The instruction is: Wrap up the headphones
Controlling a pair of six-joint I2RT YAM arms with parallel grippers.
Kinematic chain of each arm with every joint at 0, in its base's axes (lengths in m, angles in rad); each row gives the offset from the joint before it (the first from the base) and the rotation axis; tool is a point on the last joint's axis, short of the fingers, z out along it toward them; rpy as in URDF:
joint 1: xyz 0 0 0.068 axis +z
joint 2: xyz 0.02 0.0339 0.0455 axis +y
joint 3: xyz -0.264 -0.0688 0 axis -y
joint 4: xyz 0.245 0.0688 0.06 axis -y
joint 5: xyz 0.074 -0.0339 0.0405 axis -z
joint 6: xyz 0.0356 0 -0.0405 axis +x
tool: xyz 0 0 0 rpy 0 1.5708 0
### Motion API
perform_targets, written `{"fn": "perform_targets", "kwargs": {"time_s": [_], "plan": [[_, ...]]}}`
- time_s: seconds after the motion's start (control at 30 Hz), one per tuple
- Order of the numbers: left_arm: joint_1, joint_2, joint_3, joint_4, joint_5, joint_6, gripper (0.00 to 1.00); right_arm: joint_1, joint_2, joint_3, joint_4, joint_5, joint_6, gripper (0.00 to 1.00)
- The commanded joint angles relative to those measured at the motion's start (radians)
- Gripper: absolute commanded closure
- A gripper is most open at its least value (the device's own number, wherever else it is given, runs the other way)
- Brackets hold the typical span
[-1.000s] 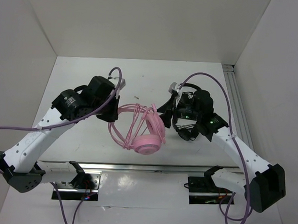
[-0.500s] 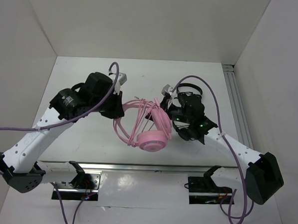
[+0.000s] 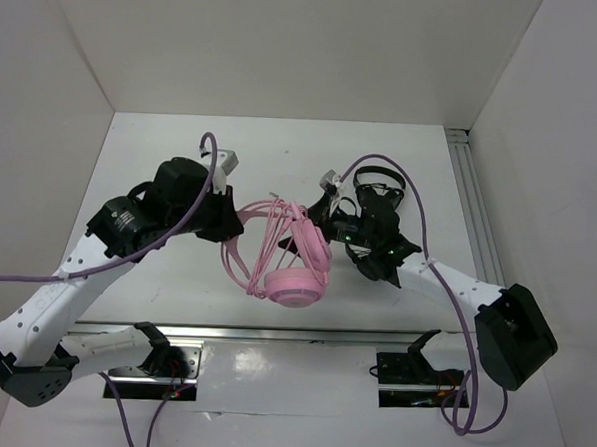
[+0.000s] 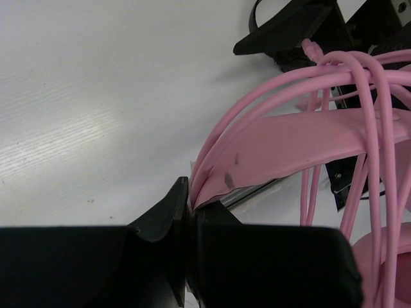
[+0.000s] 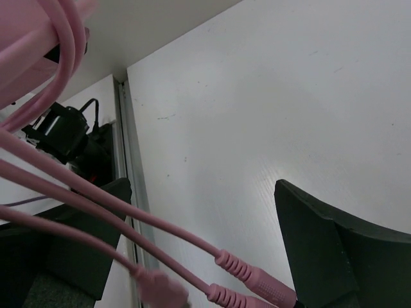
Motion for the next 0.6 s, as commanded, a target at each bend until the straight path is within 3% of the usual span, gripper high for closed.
{"fn": "perform_targets", "kwargs": {"time_s": [0.0, 0.2, 0.37, 0.5, 0.57], "plan": [[0.044, -0.043, -0.01, 0.252, -0.087, -0.131, 1.0, 0.033, -0.015, -0.03, 0.088, -0.054, -0.009, 0.0], [0.104, -0.063, -0.063, 0.272, -0.062, -0.141, 1.0, 0.033, -0.078, -0.076, 0.049, 0.111, 0.0, 0.0], [0.138, -0.102, -0.112, 0.292, -0.016, -0.141, 1.0, 0.011, -0.109, -0.105, 0.032, 0.393, 0.078, 0.0], [0.165, -0.102, -0.123, 0.292, -0.006, -0.141, 1.0, -0.031, -0.109, -0.114, 0.09, 0.256, 0.095, 0.0], [0.178, -0.102, -0.123, 0.292, -0.006, -0.141, 1.0, -0.031, -0.118, -0.085, 0.029, 0.295, 0.085, 0.0]]}}
